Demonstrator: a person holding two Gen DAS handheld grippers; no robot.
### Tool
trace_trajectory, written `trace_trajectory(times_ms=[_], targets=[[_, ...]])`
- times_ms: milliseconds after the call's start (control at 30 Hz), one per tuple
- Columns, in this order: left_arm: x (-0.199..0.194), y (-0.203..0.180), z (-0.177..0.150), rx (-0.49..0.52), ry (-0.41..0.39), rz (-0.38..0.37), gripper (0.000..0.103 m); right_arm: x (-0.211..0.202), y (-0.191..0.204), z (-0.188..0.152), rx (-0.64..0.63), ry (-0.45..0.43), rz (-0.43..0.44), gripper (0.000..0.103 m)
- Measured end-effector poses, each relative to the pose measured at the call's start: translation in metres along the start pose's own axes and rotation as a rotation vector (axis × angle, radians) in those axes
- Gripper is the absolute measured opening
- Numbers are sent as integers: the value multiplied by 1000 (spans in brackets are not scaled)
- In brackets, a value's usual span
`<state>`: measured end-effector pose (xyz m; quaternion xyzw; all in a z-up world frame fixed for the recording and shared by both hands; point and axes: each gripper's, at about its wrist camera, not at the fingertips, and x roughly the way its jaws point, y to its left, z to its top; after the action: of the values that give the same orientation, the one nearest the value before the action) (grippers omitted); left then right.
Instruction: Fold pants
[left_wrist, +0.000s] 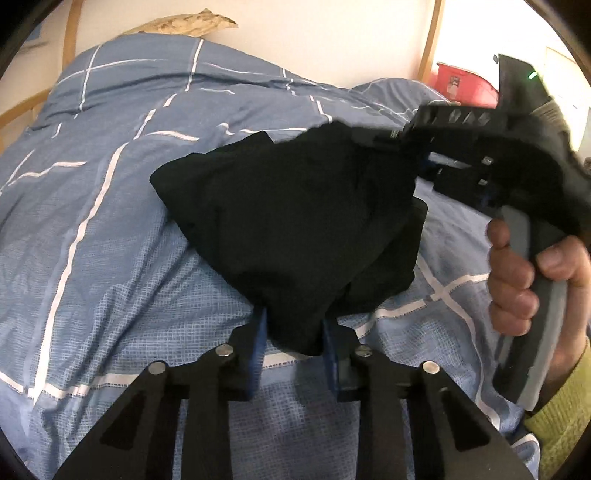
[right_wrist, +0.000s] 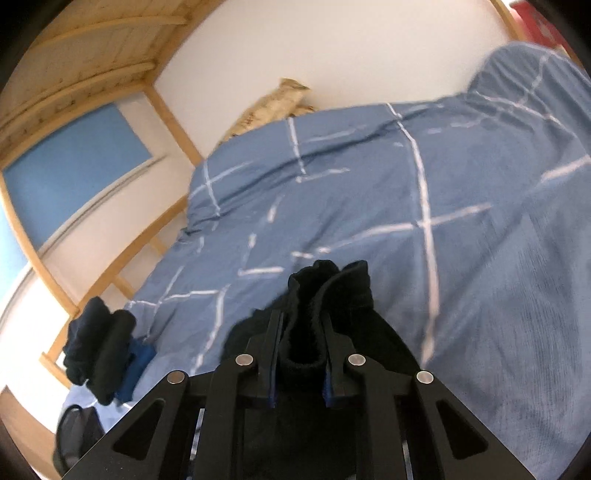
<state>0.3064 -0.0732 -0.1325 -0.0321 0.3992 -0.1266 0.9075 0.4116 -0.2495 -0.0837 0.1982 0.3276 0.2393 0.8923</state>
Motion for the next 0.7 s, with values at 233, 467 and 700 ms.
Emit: trace_trajectory(times_ms=[233, 467, 700], targets=[[-29, 4, 19, 15, -4, -34, 63, 13, -32, -16, 98, 59, -53, 23], [-30, 12, 109, 339, -120, 47, 72, -2, -26, -28, 142, 1, -125, 53], [43, 28, 173, 366, 99, -219, 64, -6, -7, -32, 48, -62, -220, 57]])
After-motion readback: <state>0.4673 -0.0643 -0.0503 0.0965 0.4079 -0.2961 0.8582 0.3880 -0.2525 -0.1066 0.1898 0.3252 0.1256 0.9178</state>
